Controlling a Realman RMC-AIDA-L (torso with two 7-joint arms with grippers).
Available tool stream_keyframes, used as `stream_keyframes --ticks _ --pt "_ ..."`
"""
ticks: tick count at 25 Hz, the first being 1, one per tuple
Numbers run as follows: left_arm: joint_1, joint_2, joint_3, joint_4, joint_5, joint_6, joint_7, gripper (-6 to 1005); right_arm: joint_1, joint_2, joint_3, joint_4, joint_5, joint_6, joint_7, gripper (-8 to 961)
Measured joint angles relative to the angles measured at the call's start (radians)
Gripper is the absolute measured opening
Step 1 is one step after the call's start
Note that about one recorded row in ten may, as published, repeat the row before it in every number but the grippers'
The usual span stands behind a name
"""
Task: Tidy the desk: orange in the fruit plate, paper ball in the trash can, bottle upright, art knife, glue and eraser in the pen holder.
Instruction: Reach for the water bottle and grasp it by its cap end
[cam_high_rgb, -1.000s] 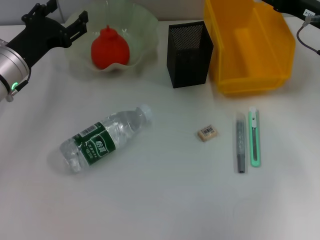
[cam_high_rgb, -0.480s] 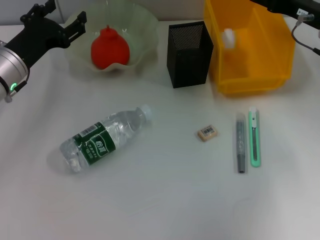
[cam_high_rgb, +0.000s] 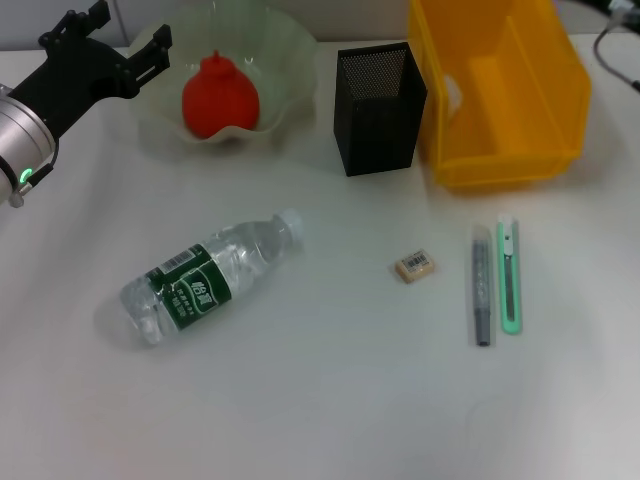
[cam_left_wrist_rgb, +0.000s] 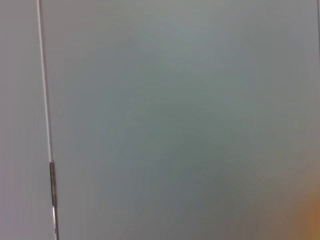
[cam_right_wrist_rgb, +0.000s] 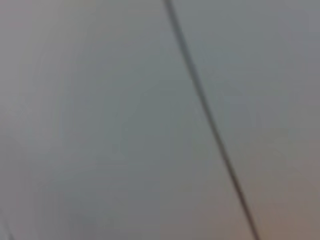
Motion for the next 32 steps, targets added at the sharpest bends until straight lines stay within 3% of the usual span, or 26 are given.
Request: stream_keyframes --ticks 4,6,12,14,15,17,19,22,25,28,32 --pt "0.001 0.000 0.000 0.000 0.000 0.000 -0.001 830 -0.022 0.000 -0.001 0.007 0.090 -0.064 -0.078 760" --pt "0.001 0.000 0.000 0.000 0.000 -0.001 -0.001 830 -0.039 -0.004 -0.001 0.002 0.097 -0.163 -0.080 760" --pt "-0.003 0.001 0.010 0.002 0.001 0.002 -0.013 830 -0.057 -0.006 -0.001 -0.019 0.100 -0.272 -0.059 758" --pt "-0.001 0.004 0.036 0.019 0.005 0.009 -0.045 830 -0.070 -0.006 0.002 -0.026 0.101 -0.320 -0.058 758" --pt "0.018 0.010 0.118 0.078 0.017 0.009 -0.130 830 -0.084 -0.006 0.008 -0.024 0.107 -0.355 -0.065 758" --pt "0.018 0.010 0.118 0.078 0.017 0.009 -0.130 830 -0.095 -0.006 0.011 -0.020 0.115 -0.364 -0.070 758" --pt "0.087 0.019 0.290 0.291 0.130 -0.018 -0.401 830 -0.115 -0.006 0.014 -0.005 0.145 -0.374 -0.094 758" --pt "0.139 0.019 0.359 0.482 0.307 -0.016 -0.620 830 -0.138 -0.006 0.014 0.032 0.205 -0.374 -0.156 758" --pt "0.180 0.018 0.407 0.675 0.522 0.033 -0.870 830 -0.160 -0.006 0.021 0.056 0.238 -0.353 -0.190 758" --pt "0.188 0.015 0.416 0.830 0.714 0.165 -1.081 829 -0.166 -0.007 0.029 0.062 0.239 -0.340 -0.200 758" --pt "0.152 0.010 0.427 0.917 0.842 0.297 -1.274 829 -0.171 -0.007 0.068 0.093 0.240 -0.319 -0.251 758"
